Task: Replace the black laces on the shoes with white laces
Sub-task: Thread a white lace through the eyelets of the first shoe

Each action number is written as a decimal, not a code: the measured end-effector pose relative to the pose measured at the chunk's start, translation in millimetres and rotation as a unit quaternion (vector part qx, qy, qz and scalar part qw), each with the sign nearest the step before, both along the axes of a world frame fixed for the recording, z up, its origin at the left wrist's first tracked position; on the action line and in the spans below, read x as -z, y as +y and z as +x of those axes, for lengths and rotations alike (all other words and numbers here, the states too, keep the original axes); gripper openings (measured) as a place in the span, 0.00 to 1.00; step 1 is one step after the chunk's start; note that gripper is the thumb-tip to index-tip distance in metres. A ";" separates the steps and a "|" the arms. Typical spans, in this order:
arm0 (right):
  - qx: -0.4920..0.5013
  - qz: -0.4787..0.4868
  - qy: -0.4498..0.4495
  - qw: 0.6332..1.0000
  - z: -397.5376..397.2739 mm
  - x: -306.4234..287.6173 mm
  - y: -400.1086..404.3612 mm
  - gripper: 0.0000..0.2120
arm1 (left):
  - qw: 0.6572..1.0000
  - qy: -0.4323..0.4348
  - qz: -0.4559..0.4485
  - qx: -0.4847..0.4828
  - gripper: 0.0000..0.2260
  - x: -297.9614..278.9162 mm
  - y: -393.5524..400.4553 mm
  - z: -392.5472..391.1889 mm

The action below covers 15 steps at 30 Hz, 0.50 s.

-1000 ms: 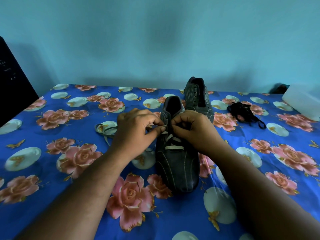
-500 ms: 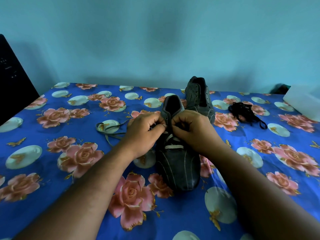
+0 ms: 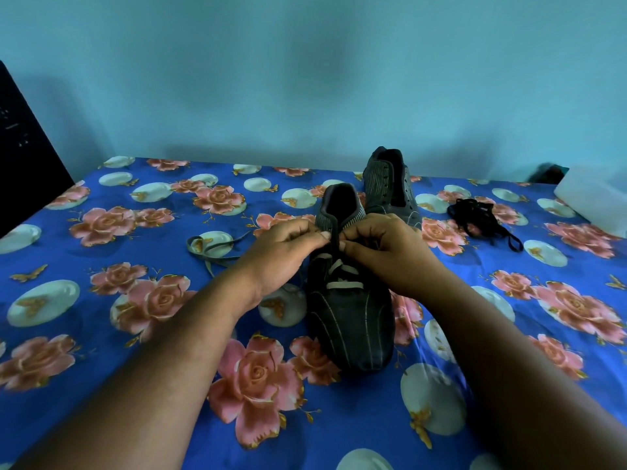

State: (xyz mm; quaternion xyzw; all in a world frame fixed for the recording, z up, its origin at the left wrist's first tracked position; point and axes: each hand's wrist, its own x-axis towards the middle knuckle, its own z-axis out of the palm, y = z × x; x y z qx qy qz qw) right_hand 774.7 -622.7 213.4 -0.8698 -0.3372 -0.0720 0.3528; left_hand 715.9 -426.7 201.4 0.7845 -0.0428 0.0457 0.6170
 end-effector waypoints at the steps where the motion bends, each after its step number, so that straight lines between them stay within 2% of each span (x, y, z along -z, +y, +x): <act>1: 0.001 -0.003 -0.004 1.000 0.6 0.4 -1.4 0.04 | 1.000 -0.007 0.008 0.003 0.15 1.1 0.0 -0.1; 5: 0.007 -0.008 -0.018 1.000 1.1 2.8 -2.4 0.08 | 0.999 -0.034 0.008 -0.004 0.08 2.6 -1.8 -0.8; 9: 0.027 -0.021 -0.053 0.998 -1.7 0.9 -3.4 0.01 | 1.000 -0.022 0.002 -0.007 0.09 3.5 -0.1 0.3; 13: 0.034 -0.056 -0.111 0.992 -2.3 -0.2 -8.5 0.16 | 0.996 -0.051 0.071 -0.028 0.08 5.7 3.4 2.8; 15: 0.029 -0.067 -0.108 0.992 -3.3 -2.7 -10.7 0.16 | 0.994 -0.062 0.088 -0.028 0.06 5.1 4.5 2.1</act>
